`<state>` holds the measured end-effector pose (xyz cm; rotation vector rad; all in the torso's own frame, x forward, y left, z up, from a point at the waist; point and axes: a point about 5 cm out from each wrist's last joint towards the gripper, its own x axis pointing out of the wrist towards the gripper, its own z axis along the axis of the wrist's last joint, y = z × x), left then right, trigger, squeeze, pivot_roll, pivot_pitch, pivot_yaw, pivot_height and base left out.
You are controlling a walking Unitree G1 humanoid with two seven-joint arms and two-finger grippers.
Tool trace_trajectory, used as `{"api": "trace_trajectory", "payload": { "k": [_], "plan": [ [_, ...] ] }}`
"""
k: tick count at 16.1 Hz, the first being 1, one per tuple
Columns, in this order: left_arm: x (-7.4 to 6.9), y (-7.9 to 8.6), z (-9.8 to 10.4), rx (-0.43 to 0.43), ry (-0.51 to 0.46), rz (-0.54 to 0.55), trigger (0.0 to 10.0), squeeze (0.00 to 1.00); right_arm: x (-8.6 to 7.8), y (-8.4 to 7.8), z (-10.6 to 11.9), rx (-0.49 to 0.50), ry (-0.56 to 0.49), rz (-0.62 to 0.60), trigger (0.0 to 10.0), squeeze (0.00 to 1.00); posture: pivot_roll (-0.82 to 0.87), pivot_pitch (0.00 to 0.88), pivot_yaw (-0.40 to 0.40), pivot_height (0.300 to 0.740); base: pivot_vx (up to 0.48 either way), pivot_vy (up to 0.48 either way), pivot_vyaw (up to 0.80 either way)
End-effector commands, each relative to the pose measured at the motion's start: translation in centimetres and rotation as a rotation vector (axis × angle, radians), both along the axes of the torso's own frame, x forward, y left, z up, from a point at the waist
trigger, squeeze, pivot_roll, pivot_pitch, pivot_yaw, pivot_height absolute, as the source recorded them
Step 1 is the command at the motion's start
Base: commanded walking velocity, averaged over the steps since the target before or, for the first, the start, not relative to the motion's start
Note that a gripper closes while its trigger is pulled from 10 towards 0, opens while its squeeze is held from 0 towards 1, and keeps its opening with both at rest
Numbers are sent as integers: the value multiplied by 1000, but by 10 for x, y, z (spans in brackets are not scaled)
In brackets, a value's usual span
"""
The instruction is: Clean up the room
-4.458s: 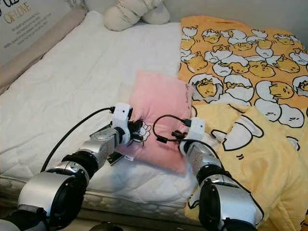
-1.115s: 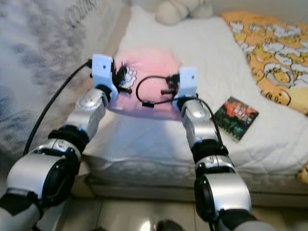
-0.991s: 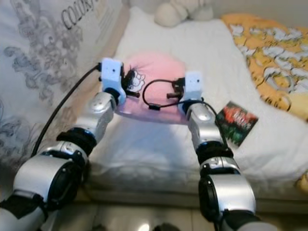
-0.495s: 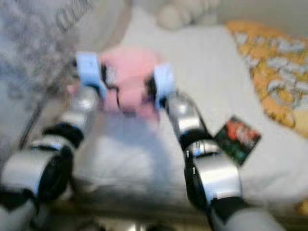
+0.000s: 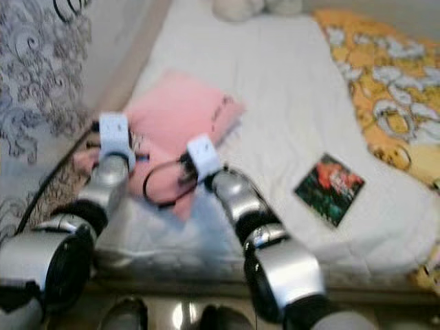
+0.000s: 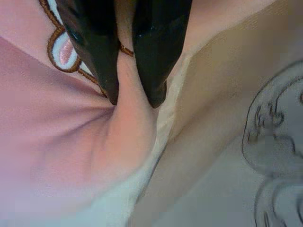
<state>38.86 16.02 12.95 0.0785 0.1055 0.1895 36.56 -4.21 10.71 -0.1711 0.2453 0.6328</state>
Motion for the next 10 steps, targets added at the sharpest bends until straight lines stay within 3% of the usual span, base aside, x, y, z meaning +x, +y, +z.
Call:
{"api": "trace_trajectory", "payload": {
  "k": [1, 3, 5, 6, 8, 10],
  "plan": [
    [9, 8, 36, -83, -163, 101, 10000, 0, 12, -20, 14, 12, -44, -61, 10000, 0, 130, 158, -160, 740, 0, 0, 0],
    [13, 14, 62, -159, -299, 167, 10000, 0, 26, -25, 54, 65, -174, -22, 10000, 0, 131, 142, -156, 740, 0, 0, 0],
    [8, 23, 61, -141, -330, 223, 10000, 0, 26, -21, 57, -7, -193, 50, 10000, 0, 144, 130, -164, 740, 0, 0, 0],
    [2, 31, 49, -130, -309, 284, 10000, 0, 25, -17, 54, -36, -188, 75, 10000, 0, 149, 134, -168, 740, 0, 0, 0],
    [-13, 42, 11, -82, -192, 370, 10000, 0, 18, -15, 34, -188, -159, 116, 10000, 0, 172, 143, -181, 740, 0, 0, 0],
    [-21, 34, -15, -50, -86, 330, 10000, 0, 8, -17, 11, -280, -107, 147, 10000, 0, 191, 151, -192, 740, 0, 0, 0]
  ]
}}
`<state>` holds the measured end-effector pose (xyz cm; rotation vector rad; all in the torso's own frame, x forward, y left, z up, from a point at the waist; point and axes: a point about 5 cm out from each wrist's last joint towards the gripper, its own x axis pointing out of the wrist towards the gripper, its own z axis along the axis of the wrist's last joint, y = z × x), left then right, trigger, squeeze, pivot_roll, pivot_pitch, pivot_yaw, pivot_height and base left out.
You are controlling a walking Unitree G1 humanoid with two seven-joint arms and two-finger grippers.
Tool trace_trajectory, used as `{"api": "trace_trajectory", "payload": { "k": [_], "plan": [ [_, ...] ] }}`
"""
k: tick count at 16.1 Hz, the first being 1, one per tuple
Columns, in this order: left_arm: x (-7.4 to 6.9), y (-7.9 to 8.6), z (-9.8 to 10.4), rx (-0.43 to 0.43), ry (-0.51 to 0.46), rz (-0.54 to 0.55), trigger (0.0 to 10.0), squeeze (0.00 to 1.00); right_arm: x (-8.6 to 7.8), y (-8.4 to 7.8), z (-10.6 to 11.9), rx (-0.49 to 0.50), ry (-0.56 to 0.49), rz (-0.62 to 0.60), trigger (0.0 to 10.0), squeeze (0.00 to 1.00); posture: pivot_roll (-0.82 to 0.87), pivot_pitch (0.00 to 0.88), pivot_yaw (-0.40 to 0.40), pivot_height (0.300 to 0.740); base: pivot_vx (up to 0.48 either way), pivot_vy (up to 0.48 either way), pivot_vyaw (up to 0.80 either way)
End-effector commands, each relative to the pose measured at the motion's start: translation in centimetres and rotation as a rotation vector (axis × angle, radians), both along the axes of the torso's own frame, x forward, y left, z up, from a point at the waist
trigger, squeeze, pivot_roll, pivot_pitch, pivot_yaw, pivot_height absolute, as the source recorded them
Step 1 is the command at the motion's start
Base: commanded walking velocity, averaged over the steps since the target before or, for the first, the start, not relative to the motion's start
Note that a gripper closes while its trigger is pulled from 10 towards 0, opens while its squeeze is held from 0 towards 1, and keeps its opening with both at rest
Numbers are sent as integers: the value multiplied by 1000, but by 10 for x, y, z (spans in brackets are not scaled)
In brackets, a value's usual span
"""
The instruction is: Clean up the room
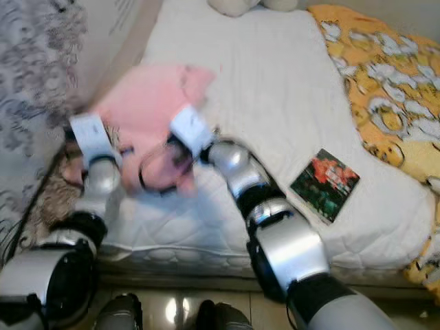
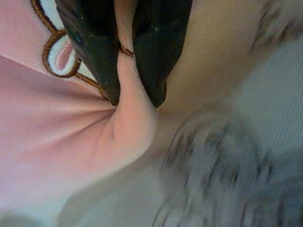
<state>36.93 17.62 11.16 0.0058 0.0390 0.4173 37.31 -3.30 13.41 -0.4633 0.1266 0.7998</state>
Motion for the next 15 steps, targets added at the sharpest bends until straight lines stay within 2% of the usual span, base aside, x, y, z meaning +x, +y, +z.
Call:
{"api": "trace_trajectory", "payload": {
  "k": [1, 3, 4, 7, 8, 11, 13, 14, 15],
  "plan": [
    [-4, 12, -8, -9, 50, 81, 10000, 0, -3, -28, -26, -88, 75, -78, 10000, 0, 194, 154, -192, 740, 0, 0, 0],
    [-6, 2, -17, -40, 103, 50, 10000, 0, -8, -33, -37, -133, 91, -74, 10000, 0, 194, 155, -194, 740, 0, 0, 0],
    [-2, -14, -14, -65, 103, 5, 10000, 0, -9, -40, -41, -161, 92, -88, 10000, 0, 183, 153, -192, 740, 0, 0, 0],
    [10, -39, 8, -110, 34, -79, 10000, 0, -4, -57, -40, -159, 96, -163, 10000, 0, 168, 147, -185, 740, 0, 0, 0],
    [15, -49, 19, -150, -1, -100, 10000, 0, -1, -65, -36, -116, 113, -199, 10000, 0, 159, 139, -177, 740, 0, 0, 0],
    [19, -62, 32, -207, -42, -100, 10000, 0, 7, -75, -23, -69, 92, -244, 10000, 0, 157, 135, -172, 740, 0, 0, 0],
    [18, -75, 34, -269, -40, -59, 10000, 0, 17, -83, 0, -105, -6, -252, 10000, 0, 153, 128, -171, 740, 0, 0, 0],
    [14, -74, 29, -218, -23, -8, 10000, 0, 27, -76, 28, -102, -112, -241, 10000, 0, 146, 119, -168, 740, 0, 0, 0],
    [13, -71, 27, -189, -15, 14, 10000, 0, 30, -71, 36, -98, -141, -228, 10000, 0, 143, 117, -167, 740, 0, 0, 0]
  ]
}}
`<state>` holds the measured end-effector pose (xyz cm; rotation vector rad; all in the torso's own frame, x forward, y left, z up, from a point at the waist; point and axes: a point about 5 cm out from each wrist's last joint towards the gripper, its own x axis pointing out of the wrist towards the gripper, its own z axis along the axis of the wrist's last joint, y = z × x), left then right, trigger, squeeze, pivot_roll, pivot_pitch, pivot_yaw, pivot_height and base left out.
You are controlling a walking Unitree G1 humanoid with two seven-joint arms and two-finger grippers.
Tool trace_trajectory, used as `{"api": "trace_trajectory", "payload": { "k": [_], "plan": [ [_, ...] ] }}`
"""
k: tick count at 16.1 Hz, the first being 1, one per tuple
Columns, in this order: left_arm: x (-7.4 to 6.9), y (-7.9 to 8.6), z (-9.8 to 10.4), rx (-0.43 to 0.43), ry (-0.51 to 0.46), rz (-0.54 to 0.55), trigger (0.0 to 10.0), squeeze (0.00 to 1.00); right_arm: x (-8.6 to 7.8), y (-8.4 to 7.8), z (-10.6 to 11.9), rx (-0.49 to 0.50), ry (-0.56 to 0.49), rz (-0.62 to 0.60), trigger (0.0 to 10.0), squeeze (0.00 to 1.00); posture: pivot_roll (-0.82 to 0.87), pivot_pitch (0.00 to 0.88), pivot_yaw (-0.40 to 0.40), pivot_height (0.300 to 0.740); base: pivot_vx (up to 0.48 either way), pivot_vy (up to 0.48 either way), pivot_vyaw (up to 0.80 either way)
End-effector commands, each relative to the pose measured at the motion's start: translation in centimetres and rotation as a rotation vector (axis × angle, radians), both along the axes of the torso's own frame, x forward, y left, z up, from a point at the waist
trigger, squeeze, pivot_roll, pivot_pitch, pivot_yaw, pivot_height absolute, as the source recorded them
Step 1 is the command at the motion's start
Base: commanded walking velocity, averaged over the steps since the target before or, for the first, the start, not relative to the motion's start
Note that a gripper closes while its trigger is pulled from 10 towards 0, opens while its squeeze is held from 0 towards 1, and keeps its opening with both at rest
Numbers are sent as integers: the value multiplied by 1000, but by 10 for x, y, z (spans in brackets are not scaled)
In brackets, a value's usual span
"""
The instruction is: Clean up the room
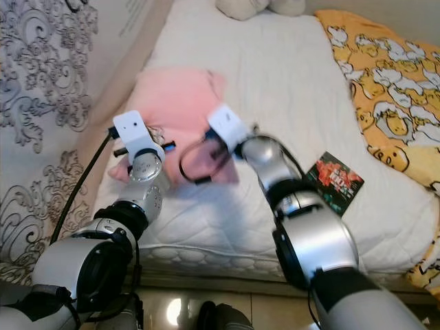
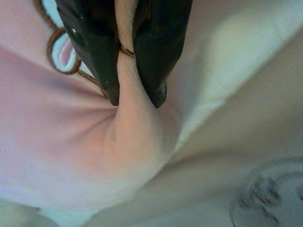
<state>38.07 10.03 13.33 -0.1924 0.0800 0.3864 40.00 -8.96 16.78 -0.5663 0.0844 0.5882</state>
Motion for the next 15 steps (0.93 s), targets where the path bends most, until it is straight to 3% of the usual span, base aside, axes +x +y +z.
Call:
{"api": "trace_trajectory", "payload": {
  "k": [1, 3, 4, 6, 8, 9, 12, 13, 15],
  "plan": [
    [1, 9, 3, 42, 1, 58, 10000, 0, 4, -9, 10, -13, -40, -30, 10000, 0, 142, 111, -165, 740, 0, 0, 0],
    [5, 37, 11, 277, -33, 66, 10000, 0, 4, 9, 12, 1, -32, -15, 10000, 0, 145, 101, -172, 740, 0, 0, 0],
    [6, 46, 15, 310, -43, 73, 10000, 0, 3, 10, 9, 0, -27, -14, 10000, 0, 147, 100, -172, 740, 0, 0, 0],
    [12, 82, 37, 403, -83, 149, 10000, 0, -5, 12, -13, -30, 4, -12, 10000, 0, 168, 103, -179, 740, 0, 0, 0],
    [12, 89, 40, 387, -83, 191, 10000, 0, -5, 10, -14, -72, -18, -11, 10000, 0, 179, 101, -181, 740, 0, 0, 0],
    [10, 86, 34, 361, -74, 199, 10000, 0, -4, 9, -11, -96, -41, -11, 10000, 0, 181, 97, -182, 740, 0, 0, 0],
    [-2, 54, -3, 295, 18, 139, 10000, 0, 0, 9, -2, -108, -69, -18, 10000, 0, 184, 86, -188, 740, 0, 0, 0],
    [-5, 46, -10, 321, 32, 103, 10000, 0, -1, 10, -3, -127, -72, -13, 10000, 0, 183, 85, -188, 740, 0, 0, 0],
    [-8, 41, -20, 290, 86, 77, 10000, 0, -3, 10, -10, -154, -61, -4, 10000, 0, 189, 83, -195, 740, 0, 0, 0]
  ]
}}
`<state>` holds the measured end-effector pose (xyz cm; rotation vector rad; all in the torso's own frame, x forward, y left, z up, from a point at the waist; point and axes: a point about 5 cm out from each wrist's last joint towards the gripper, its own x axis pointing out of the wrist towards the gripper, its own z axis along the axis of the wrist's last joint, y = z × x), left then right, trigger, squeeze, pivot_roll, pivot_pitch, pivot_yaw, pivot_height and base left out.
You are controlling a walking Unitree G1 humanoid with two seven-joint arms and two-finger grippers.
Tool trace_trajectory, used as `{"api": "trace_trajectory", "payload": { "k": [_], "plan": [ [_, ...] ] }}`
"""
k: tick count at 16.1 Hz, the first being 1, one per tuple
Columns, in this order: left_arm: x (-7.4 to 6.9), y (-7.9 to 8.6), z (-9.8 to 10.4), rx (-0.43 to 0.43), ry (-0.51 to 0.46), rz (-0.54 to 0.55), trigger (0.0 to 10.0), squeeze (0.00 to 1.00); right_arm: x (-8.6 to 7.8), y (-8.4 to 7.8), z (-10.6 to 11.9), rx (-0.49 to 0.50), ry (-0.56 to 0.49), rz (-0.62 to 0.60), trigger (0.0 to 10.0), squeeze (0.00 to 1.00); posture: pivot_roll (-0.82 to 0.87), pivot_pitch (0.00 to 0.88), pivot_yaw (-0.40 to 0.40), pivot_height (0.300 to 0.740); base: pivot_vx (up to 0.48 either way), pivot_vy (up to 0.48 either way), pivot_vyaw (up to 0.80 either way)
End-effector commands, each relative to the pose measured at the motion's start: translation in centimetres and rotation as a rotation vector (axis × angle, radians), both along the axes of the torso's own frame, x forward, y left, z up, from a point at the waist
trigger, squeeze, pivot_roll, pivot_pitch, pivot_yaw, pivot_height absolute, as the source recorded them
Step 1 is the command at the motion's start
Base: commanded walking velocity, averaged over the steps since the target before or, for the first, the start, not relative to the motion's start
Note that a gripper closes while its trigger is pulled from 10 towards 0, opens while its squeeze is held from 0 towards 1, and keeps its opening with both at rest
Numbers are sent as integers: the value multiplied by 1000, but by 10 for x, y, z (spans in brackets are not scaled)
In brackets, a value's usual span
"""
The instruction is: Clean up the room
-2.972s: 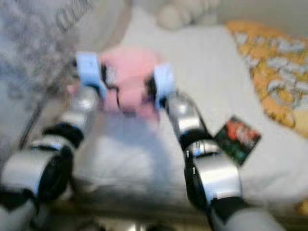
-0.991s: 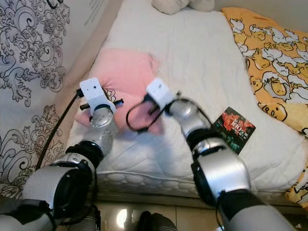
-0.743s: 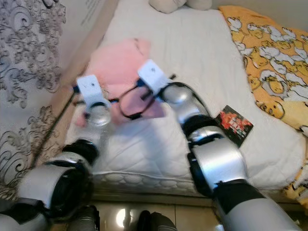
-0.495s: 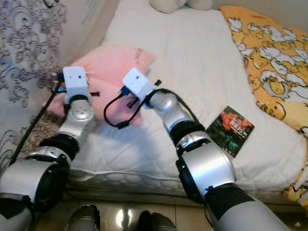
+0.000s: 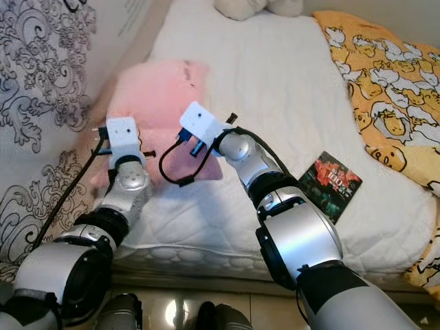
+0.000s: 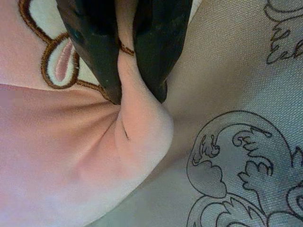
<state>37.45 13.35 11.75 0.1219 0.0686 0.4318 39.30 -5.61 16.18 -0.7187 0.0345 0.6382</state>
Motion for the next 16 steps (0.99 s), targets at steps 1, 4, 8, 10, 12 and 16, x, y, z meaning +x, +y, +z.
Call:
{"api": "trace_trajectory", "payload": {
  "k": [1, 4, 8, 10, 12, 16],
  "plan": [
    [-2, 1, -7, 13, 50, 2, 10000, 0, -1, -24, -19, -43, 38, -88, 10000, 43, 189, 81, -196, 740, 0, 0, 0],
    [1, 14, -3, 95, 54, -7, 10000, 0, -4, -24, -25, -21, 72, -108, 10000, 1000, 173, 76, -198, 740, 0, 0, 0],
    [13, 46, 30, 239, -31, 29, 10000, 0, -5, -27, -31, 69, 123, -159, 10000, 1000, 176, 68, -196, 740, 0, 0, 0],
    [13, 50, 31, 241, -32, 27, 10000, 1000, -5, -28, -32, 108, 136, -182, 10000, 1000, 173, 66, -199, 740, 0, 0, 0],
    [13, 46, 29, 255, -22, -13, 10000, 1000, -6, -27, -34, 124, 147, -185, 10000, 1000, 172, 65, -196, 740, 0, 0, 0],
    [9, 29, 13, 225, 13, -67, 10000, 1000, -8, -34, -41, 148, 163, -213, 10000, 1000, 158, 64, -194, 740, 0, 0, 0]
  ]
}}
